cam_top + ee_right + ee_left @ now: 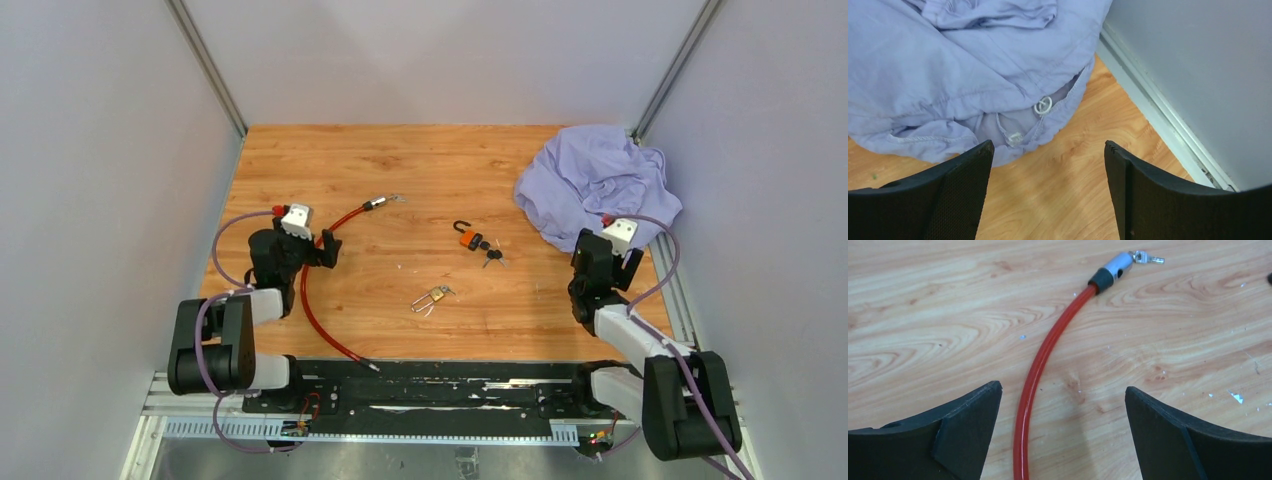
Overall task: Unlock with the key
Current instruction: Reset both arms
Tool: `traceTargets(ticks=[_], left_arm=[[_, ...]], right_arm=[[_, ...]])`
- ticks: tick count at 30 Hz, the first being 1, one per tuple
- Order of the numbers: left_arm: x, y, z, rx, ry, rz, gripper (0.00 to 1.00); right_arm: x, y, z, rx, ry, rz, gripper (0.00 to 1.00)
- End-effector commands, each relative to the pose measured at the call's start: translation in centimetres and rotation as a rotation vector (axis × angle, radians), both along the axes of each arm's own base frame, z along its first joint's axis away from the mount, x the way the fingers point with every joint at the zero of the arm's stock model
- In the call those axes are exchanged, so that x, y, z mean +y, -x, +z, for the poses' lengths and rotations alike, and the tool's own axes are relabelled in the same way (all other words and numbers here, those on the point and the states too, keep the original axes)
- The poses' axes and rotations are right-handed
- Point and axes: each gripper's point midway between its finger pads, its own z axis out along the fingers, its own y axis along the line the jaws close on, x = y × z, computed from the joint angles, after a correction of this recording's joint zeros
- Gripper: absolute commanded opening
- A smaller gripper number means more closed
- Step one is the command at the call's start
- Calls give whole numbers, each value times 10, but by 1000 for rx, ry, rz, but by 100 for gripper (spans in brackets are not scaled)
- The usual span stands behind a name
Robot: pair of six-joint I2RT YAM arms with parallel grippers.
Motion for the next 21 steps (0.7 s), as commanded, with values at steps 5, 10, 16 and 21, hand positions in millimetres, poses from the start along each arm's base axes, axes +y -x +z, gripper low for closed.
traceTargets(ticks=[5, 10, 16, 21], left_arm=[[14, 16, 48, -331, -1, 115, 98], [14, 21, 44, -382, 20, 148, 98], [6, -1, 34, -271, -25, 105, 98], [7, -1, 33, -263, -24, 109, 98]], right_arm=[[16, -34, -6, -107, 1, 197, 80], [50, -40, -21, -168, 44, 442, 82], [43, -51, -32, -63, 28, 392, 83], [43, -53, -27, -93, 38, 392, 84]])
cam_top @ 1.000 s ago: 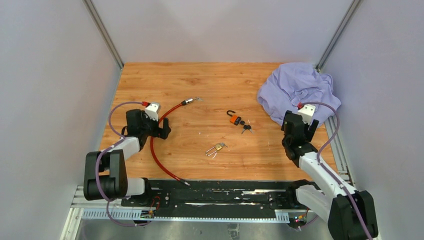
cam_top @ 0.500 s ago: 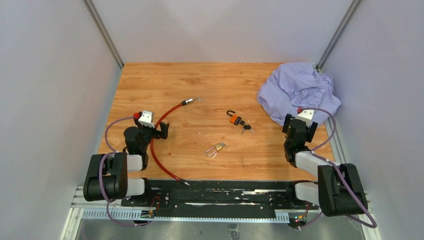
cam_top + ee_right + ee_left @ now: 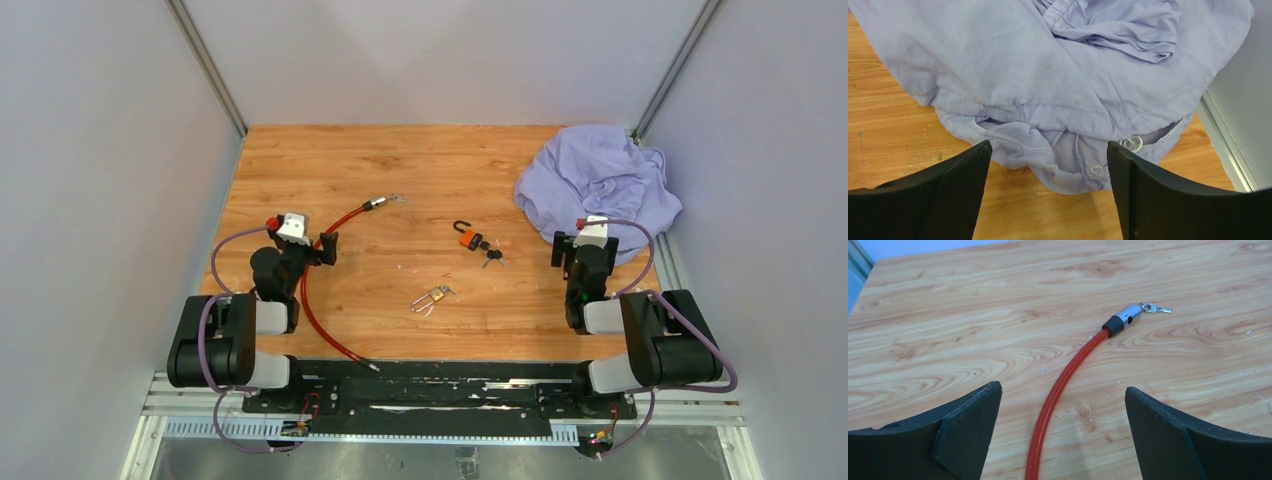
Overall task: Unlock with the key
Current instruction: Reset both arms
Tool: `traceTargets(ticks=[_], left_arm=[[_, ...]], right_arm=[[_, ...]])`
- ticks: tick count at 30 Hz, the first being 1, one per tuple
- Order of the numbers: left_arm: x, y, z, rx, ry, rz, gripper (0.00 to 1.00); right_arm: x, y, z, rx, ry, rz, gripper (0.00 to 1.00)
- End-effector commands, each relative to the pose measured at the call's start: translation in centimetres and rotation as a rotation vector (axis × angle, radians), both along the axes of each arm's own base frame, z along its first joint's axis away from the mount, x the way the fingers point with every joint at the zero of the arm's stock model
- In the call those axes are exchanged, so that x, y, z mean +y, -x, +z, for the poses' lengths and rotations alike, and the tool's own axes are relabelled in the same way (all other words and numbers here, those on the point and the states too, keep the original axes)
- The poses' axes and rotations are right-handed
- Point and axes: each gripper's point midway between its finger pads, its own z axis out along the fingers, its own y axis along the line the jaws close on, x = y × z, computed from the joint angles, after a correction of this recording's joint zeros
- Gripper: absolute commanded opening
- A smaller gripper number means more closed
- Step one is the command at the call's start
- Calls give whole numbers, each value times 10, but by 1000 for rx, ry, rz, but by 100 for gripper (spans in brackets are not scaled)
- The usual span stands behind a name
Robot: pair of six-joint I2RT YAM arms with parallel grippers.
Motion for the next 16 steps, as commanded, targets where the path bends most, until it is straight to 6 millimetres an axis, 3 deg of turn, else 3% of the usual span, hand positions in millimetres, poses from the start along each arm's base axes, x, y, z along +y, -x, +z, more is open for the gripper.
traceTargets(ticks=[1, 16], left_arm=[[2, 0, -3, 6, -16, 14, 98], [-3, 0, -6, 18, -57, 23, 98]], right_arm=[[-1, -5, 10, -31, 8, 6, 84], [-1, -6, 10, -39, 12, 6, 85]])
